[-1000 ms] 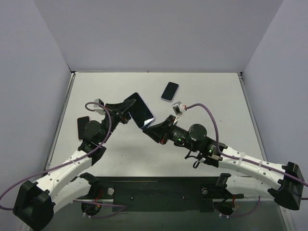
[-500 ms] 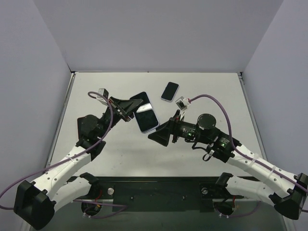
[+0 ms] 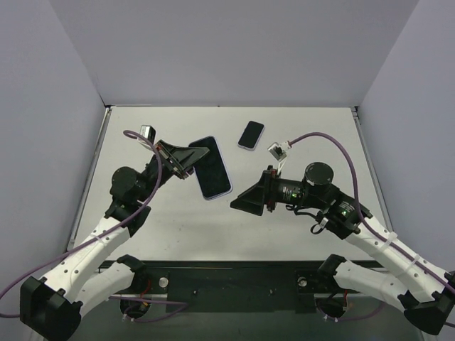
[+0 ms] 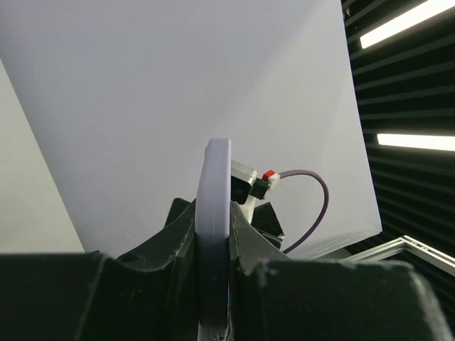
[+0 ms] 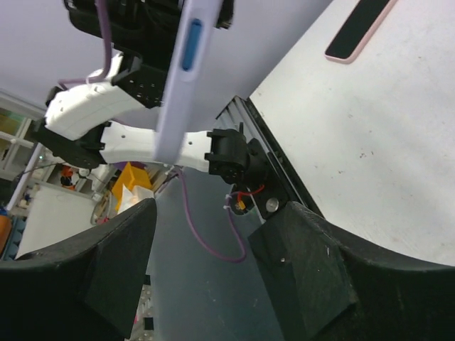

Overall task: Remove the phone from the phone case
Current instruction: Remove the phone case from the phone.

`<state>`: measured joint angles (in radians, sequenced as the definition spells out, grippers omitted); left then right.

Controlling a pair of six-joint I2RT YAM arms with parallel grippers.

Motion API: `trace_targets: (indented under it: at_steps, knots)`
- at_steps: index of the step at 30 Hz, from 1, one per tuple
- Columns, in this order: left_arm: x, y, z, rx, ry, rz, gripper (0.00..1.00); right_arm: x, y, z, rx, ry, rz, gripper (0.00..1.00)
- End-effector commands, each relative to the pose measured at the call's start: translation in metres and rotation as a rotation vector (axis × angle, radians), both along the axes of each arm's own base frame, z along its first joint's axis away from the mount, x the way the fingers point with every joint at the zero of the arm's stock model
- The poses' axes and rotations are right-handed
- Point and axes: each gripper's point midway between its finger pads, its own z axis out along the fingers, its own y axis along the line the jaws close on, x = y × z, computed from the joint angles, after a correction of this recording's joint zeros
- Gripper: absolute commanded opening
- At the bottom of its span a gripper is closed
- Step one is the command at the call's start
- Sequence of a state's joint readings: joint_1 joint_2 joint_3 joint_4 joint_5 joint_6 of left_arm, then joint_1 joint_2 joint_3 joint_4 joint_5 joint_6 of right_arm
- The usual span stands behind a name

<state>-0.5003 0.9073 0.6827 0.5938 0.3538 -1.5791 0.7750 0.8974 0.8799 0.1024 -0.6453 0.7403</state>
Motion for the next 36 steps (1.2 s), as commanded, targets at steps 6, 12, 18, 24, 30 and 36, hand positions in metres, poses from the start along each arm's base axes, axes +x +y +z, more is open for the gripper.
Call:
trace_targets:
  at_steps: [6,12,18,24,30,36]
  knots:
    - [-0.012,0.011,0.035,-0.014,-0.120,0.015,0.00,0.004,0.005,0.056,0.112,-0.002,-0.005,0.47]
    - [-0.014,0.013,0.040,-0.036,-0.128,0.000,0.00,0.007,0.015,0.060,0.122,-0.002,0.032,0.36]
    - [-0.018,0.013,0.044,-0.043,-0.132,-0.012,0.00,0.010,0.022,0.058,0.142,0.015,0.054,0.31]
    - [-0.021,0.013,0.044,-0.053,-0.128,-0.031,0.00,0.011,0.028,0.059,0.160,0.020,0.085,0.18]
    - [-0.032,0.021,0.066,-0.170,-0.107,-0.120,0.00,-0.008,0.025,0.027,0.095,-0.130,0.203,0.00]
    - [-0.047,0.021,0.086,-0.253,-0.025,-0.258,0.00,-0.004,0.016,0.003,-0.070,-0.421,0.191,0.00]
